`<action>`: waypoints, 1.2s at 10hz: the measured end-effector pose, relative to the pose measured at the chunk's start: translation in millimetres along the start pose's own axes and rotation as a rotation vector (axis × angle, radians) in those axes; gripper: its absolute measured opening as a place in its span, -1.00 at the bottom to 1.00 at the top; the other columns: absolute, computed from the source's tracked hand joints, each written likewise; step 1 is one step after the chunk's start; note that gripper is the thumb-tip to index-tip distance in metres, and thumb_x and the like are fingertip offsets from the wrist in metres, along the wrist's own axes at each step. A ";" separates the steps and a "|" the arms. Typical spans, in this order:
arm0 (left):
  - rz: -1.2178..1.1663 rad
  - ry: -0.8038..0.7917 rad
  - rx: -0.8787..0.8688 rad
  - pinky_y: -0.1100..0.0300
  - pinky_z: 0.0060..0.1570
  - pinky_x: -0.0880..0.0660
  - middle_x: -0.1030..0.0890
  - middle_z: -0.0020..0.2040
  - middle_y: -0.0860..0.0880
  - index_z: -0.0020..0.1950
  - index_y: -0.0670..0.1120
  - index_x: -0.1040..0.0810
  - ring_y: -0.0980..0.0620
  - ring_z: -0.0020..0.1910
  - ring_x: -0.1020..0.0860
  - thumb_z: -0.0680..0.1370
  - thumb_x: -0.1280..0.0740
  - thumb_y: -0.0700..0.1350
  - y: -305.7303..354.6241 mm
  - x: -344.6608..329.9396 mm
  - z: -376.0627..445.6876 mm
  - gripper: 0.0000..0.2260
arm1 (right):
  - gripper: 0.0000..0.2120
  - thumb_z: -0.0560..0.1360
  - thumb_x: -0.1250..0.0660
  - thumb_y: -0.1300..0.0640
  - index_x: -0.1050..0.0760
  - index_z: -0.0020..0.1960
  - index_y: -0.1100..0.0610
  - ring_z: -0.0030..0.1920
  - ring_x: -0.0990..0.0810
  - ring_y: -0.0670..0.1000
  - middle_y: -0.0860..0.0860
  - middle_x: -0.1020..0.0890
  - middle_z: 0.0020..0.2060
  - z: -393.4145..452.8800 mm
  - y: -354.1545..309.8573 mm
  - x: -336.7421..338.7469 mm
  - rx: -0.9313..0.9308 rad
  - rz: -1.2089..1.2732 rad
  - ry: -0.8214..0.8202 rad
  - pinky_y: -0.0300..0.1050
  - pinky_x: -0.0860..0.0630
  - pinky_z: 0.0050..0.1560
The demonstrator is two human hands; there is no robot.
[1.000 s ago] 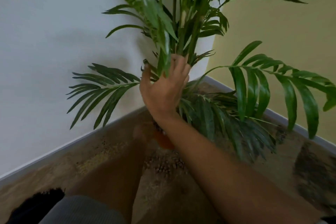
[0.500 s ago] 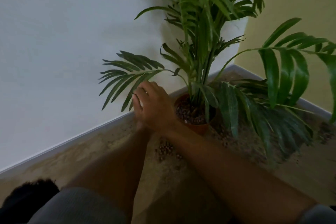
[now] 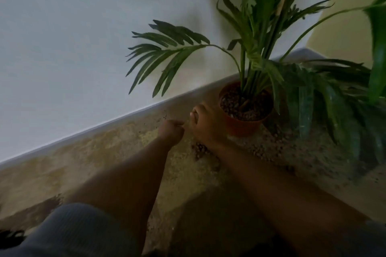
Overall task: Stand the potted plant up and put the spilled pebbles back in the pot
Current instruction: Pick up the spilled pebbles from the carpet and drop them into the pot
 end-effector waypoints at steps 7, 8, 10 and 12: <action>0.350 -0.206 -0.131 -0.11 0.42 -0.28 -0.17 0.53 -0.11 0.50 -0.06 -0.25 -0.19 0.48 -0.21 0.53 -0.35 -0.03 -17.0 -80.3 109.9 -0.43 | -0.35 0.57 -0.24 0.09 -0.06 0.58 0.09 0.57 -0.04 0.14 0.02 -0.01 0.59 16.0 110.9 -134.8 -0.199 -0.170 -0.655 0.06 -0.22 0.49; 0.404 -0.223 -0.195 -0.09 0.35 -0.37 -0.17 0.53 -0.09 0.50 -0.04 -0.27 -0.18 0.45 -0.27 0.53 -0.33 -0.04 -17.6 -89.5 121.2 -0.45 | -0.34 0.54 -0.29 0.13 -0.11 0.57 0.08 0.56 -0.06 0.13 0.01 -0.03 0.58 29.1 110.0 -147.1 -0.143 -0.208 -0.664 0.05 -0.27 0.44; 0.561 -0.264 -0.364 -0.02 0.43 -0.18 -0.37 0.44 -0.07 0.38 0.01 -0.45 -0.12 0.48 -0.22 0.53 -0.27 0.04 -15.1 -119.8 132.9 -0.58 | -0.46 0.53 -0.21 0.16 -0.25 0.50 0.13 0.49 -0.15 0.14 0.08 -0.18 0.51 20.5 122.0 -156.3 -0.087 -0.270 -0.783 0.02 -0.30 0.41; 0.619 -0.135 -0.306 -0.04 0.30 -0.26 -0.46 0.27 -0.21 0.29 -0.18 -0.47 -0.22 0.27 -0.32 0.58 -0.13 0.01 -25.1 -127.3 126.1 -0.61 | -0.55 0.47 -0.31 0.13 -0.38 0.34 0.14 0.37 -0.26 0.17 0.09 -0.27 0.37 11.4 127.0 -143.8 -0.099 -0.234 -0.714 0.06 -0.40 0.26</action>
Point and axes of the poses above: each hand's wrist, its own z-axis towards the middle knuckle, its own x-axis out of the back of the hand, y = z × x, the point moved 4 cm from there along z, towards the middle knuckle
